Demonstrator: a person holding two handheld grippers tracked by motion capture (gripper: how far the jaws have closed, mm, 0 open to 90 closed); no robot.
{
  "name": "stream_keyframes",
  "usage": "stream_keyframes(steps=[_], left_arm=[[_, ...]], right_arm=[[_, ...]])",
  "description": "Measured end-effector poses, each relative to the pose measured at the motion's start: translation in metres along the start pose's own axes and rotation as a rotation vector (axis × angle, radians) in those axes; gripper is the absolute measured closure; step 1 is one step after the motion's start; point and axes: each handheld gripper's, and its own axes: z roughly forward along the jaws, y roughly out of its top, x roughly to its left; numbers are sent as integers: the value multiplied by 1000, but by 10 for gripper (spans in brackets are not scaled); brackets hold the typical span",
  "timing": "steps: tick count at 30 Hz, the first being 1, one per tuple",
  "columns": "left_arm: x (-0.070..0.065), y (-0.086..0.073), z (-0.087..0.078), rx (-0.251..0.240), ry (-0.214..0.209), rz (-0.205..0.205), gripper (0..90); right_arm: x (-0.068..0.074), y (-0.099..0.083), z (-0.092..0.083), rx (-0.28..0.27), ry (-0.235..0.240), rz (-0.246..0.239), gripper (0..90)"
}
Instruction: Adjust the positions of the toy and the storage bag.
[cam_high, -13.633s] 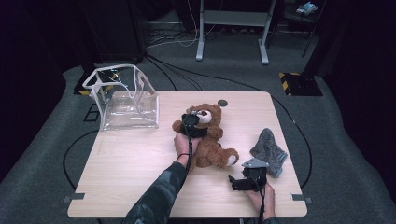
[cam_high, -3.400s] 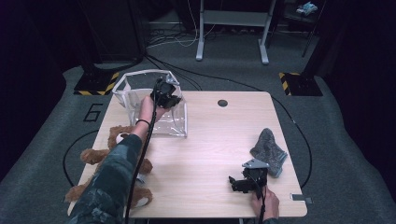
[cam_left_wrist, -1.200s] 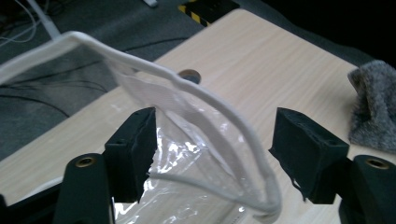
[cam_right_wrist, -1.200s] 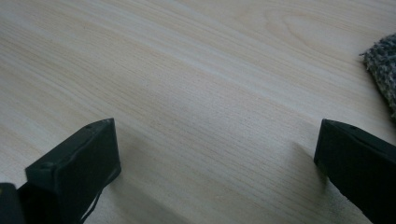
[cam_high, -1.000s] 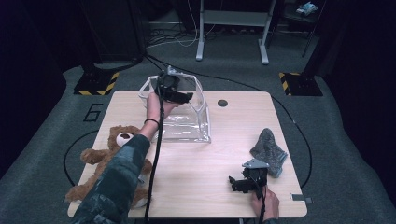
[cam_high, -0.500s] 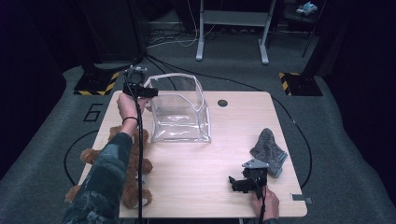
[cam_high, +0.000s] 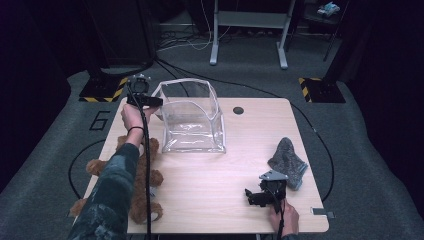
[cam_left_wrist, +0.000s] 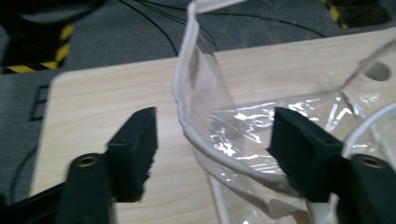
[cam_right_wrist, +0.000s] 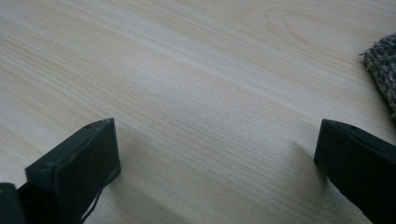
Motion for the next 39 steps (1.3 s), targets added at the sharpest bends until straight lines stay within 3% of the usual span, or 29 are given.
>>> stream_keyframes(steps=[2,3,4,5,6,7,8,9,12,15,17,18,19,21,27,39], left_arm=[[2,-3,5,15,-51,-21,356],[2,-3,5,15,-51,-21,370],[3,-5,8,19,-90,-40,382],[3,-5,8,19,-90,-40,415],[3,-7,11,30,-152,-50,462],[3,-7,11,30,-152,-50,489],[2,-8,12,29,-150,-41,489],[0,-8,13,33,-155,-22,565],[-4,-9,13,44,-157,24,645],[-10,-9,14,34,-198,57,730],[-12,-9,14,35,-200,64,744],[-17,-8,13,35,-224,94,767],[-17,-8,13,35,-224,94,771],[-25,-7,13,16,-231,132,774],[-38,-6,12,9,-274,168,779],[-51,-7,12,14,-315,186,778]], right_arm=[[0,0,0,0,0,0,0],[0,0,0,0,0,0,0],[0,0,0,0,0,0,0],[0,0,0,0,0,0,0],[0,0,0,0,-1,-1,0],[0,0,0,0,-1,-1,0],[0,0,0,-1,-1,0,0],[0,0,0,-1,-1,0,0],[0,0,0,-2,-2,3,0],[0,0,0,-1,-1,0,0],[0,0,0,-1,-1,2,0],[0,0,0,-1,-1,0,0],[0,0,0,-1,-1,0,0],[0,0,0,-1,-1,0,0],[1,0,0,-1,-2,7,0],[0,0,0,0,-4,3,0]])
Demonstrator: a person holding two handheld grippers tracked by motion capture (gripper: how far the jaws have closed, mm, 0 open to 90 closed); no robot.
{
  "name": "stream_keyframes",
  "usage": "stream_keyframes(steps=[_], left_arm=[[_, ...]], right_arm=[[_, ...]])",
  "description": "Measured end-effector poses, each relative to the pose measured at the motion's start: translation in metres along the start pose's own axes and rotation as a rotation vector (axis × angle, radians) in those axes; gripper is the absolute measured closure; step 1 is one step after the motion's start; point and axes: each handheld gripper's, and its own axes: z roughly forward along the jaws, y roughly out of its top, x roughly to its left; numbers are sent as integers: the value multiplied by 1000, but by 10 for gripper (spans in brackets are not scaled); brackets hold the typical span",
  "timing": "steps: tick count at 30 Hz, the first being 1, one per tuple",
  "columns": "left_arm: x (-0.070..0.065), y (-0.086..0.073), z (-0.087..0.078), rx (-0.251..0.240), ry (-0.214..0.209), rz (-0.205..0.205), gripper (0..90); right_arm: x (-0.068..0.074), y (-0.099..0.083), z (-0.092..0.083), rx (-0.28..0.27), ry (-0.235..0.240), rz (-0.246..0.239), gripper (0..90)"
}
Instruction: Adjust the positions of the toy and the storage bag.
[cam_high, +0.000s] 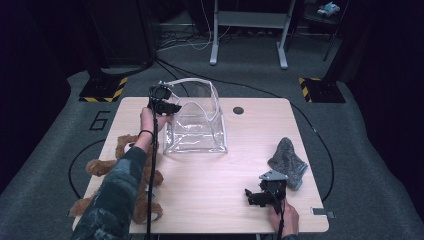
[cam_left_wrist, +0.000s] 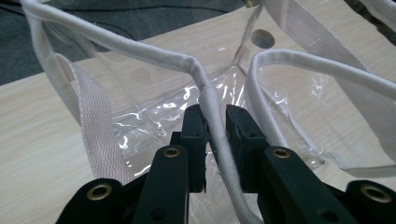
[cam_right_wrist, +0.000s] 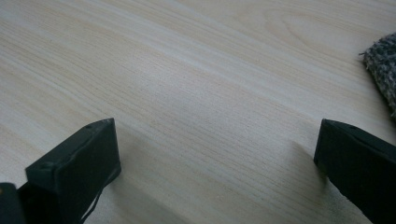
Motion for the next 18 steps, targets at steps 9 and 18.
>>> stream_keyframes(steps=[9,18], left_arm=[[-7,-2,-1,14,-60,1,774],[-10,-10,-7,18,-34,-23,696]], right_arm=[[2,0,0,-1,-8,24,0],[11,4,4,2,-2,11,0]])
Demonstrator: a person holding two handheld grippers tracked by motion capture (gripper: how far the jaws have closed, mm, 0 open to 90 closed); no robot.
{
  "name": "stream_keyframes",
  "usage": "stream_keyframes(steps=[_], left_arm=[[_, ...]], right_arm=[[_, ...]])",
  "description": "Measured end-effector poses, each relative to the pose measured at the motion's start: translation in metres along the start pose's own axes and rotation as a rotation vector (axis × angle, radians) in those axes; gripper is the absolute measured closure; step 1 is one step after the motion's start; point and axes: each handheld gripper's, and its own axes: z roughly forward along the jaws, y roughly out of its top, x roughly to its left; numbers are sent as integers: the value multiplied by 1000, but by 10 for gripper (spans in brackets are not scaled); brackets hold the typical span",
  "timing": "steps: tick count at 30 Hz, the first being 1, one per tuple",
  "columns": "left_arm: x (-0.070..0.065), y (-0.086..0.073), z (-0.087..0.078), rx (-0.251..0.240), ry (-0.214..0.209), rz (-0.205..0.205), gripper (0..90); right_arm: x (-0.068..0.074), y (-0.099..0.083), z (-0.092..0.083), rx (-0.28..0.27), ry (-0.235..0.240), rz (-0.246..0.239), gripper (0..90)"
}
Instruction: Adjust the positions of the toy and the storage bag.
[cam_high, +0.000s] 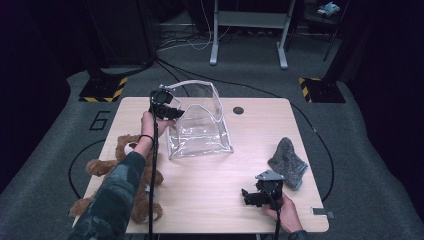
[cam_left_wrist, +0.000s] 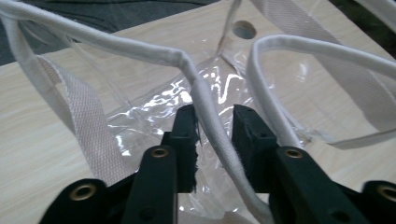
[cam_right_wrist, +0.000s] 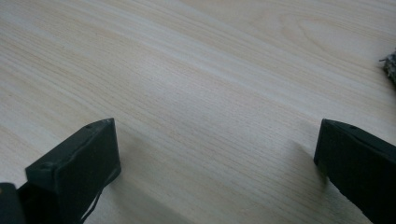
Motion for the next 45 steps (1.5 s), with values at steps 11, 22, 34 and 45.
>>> stream_keyframes(steps=[11,22,34,45], left_arm=[[19,-7,0,-7,80,-113,397],[26,-10,-5,6,86,-105,253],[28,-12,-12,-16,78,-89,403],[27,-14,-12,-8,80,-69,628]], right_arm=[[3,10,3,60,39,-45,1],[-6,46,17,-33,36,-8,142],[0,109,62,-47,-29,-85,438],[11,128,91,-17,-89,-44,751]])
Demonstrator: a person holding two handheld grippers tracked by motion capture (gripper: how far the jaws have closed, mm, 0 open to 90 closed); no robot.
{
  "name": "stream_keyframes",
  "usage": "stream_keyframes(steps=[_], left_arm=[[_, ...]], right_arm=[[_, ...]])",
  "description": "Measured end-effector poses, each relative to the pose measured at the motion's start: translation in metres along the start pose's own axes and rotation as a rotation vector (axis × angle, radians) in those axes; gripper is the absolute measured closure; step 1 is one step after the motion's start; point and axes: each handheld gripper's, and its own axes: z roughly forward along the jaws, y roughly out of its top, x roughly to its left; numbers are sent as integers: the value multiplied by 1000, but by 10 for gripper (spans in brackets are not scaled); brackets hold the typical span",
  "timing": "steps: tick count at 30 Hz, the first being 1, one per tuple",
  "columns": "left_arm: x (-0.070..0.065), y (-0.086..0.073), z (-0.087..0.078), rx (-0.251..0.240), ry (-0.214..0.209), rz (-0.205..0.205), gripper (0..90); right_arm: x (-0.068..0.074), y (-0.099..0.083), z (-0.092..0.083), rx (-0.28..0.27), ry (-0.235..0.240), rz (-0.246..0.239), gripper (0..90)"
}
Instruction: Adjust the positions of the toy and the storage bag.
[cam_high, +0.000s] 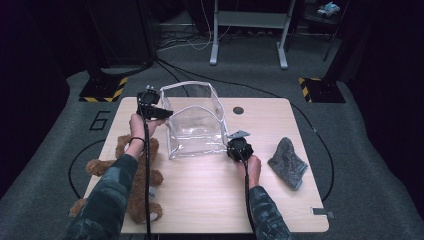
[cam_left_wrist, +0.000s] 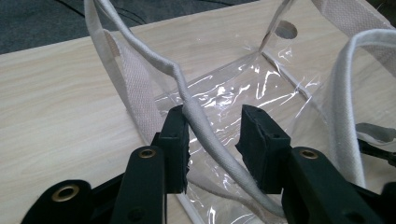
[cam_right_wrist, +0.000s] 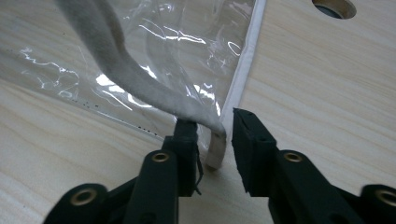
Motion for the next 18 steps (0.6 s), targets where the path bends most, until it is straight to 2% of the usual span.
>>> stream_keyframes(steps=[3,6,8,11,12,15,18], left_arm=[[1,-1,-1,9,-1,4,644],[1,-2,-1,-7,4,-2,647],[0,-2,0,-10,0,-3,647],[-1,-1,0,-11,0,-3,646],[-2,-1,0,-9,2,4,646],[-4,-1,0,-3,2,6,645],[-4,-2,-1,0,-19,13,647]], right_arm=[[0,-1,1,6,-12,1,799],[1,-2,0,-3,-9,2,823],[0,-2,-1,0,-4,-2,826],[1,-5,-3,-3,3,17,834],[0,-6,-4,-8,1,-1,837],[0,-9,-7,-10,7,13,841],[0,-12,-11,-7,12,15,845]])
